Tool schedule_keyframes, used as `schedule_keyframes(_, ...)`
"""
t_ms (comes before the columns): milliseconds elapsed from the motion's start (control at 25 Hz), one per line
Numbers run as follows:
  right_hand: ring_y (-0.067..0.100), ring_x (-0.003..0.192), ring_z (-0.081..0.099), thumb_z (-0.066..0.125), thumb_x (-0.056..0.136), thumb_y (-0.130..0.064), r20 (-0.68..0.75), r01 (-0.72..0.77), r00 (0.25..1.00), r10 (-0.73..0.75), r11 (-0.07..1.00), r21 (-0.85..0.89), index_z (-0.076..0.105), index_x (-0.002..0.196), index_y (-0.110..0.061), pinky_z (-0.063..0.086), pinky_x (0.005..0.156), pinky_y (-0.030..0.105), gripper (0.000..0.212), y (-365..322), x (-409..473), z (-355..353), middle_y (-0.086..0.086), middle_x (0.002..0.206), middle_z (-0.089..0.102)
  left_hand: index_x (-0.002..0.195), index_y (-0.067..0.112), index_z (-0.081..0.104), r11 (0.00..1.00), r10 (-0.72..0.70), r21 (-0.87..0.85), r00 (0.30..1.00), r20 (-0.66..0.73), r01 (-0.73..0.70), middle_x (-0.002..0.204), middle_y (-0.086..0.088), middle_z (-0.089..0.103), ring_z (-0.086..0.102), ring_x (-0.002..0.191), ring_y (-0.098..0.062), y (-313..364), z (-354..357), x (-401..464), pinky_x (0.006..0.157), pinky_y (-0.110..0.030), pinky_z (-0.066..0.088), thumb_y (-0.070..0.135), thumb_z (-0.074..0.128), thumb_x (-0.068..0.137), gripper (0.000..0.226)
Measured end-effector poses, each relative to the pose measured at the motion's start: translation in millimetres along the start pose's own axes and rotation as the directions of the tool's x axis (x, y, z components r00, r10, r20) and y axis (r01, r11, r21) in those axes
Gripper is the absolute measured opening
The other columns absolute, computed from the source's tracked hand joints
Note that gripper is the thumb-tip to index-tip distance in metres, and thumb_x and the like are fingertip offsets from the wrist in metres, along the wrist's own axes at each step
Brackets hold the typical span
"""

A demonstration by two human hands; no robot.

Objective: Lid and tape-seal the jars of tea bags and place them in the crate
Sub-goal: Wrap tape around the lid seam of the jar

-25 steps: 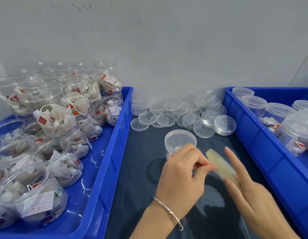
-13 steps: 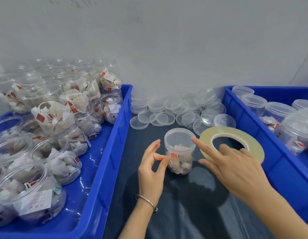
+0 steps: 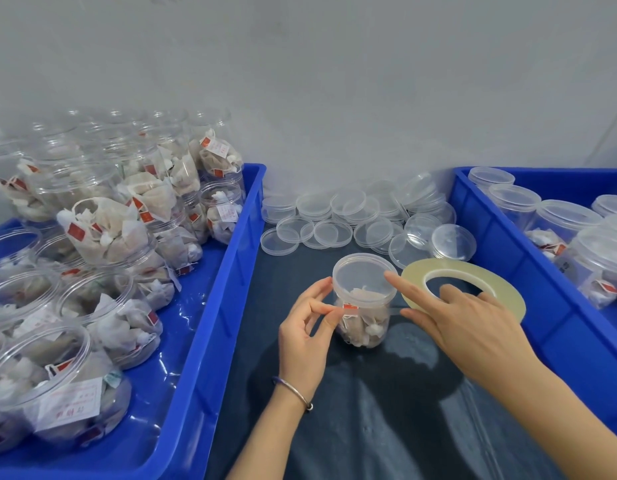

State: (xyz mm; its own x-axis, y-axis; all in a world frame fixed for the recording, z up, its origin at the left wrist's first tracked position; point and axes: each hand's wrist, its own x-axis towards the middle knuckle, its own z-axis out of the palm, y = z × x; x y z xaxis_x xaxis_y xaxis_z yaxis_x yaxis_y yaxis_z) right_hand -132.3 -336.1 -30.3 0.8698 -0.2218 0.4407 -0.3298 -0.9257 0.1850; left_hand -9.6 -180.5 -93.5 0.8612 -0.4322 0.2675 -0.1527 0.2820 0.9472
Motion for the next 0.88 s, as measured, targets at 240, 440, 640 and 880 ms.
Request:
schedule_keyframes(240, 0.015, 0.037, 0.018, 0.026, 0.090, -0.048, 0.022, 0.013, 1.000, -0.013, 1.000, 0.022, 0.053, 0.133, -0.032, 0.023, 0.040, 0.027, 0.053, 0.7, 1.2, -0.6, -0.001, 0.052, 0.027, 0.069, 0.012, 0.062, 1.000, 0.011, 0.000, 1.000, 0.007, -0.011, 0.124, -0.001, 0.063, 0.058, 0.117, -0.007, -2.8, -0.1, 4.3, 0.093, -0.020, 0.047, -0.003, 0.065, 0.085, 0.022)
schedule_keyframes(440, 0.015, 0.037, 0.019, 0.028, 0.089, -0.049, 0.024, 0.011, 1.000, -0.012, 0.999, 0.038, 0.056, 0.131, -0.033, 0.022, 0.039, 0.026, 0.052, 0.3, 2.5, 0.3, -0.001, 0.052, 0.026, 0.068, 0.011, 0.062, 1.000, 0.022, -0.010, 1.000, 0.005, -0.022, 0.122, -0.001, 0.064, 0.060, 0.114, -0.006, -4.7, 0.4, 7.2, 0.087, -0.016, 0.047, -0.004, 0.065, 0.084, 0.023)
schedule_keyframes(640, 0.017, 0.034, 0.024, 0.034, 0.088, -0.047, -0.003, -0.001, 1.000, 0.001, 0.997, 0.081, 0.063, 0.124, -0.032, 0.018, 0.039, 0.024, 0.048, -5.5, 5.0, 2.6, -0.002, 0.054, 0.024, 0.072, 0.005, 0.058, 0.998, 0.033, 0.054, 0.999, 0.039, -0.035, 0.124, 0.002, 0.061, 0.060, 0.109, -0.002, -8.8, 0.1, 17.8, 0.081, -0.014, 0.048, -0.004, 0.062, 0.087, 0.018)
schedule_keyframes(880, 0.018, 0.031, 0.028, 0.035, 0.087, -0.047, 0.018, -0.026, 1.000, 0.024, 0.995, 0.098, 0.067, 0.118, -0.033, 0.019, 0.038, 0.023, 0.047, -9.9, 9.1, 3.3, -0.003, 0.053, 0.025, 0.077, 0.007, 0.054, 0.998, 0.011, 0.054, 0.989, 0.146, -0.019, 0.120, 0.002, 0.061, 0.059, 0.112, -0.001, -11.8, -4.3, 34.7, 0.087, -0.014, 0.045, -0.006, 0.059, 0.088, 0.018)
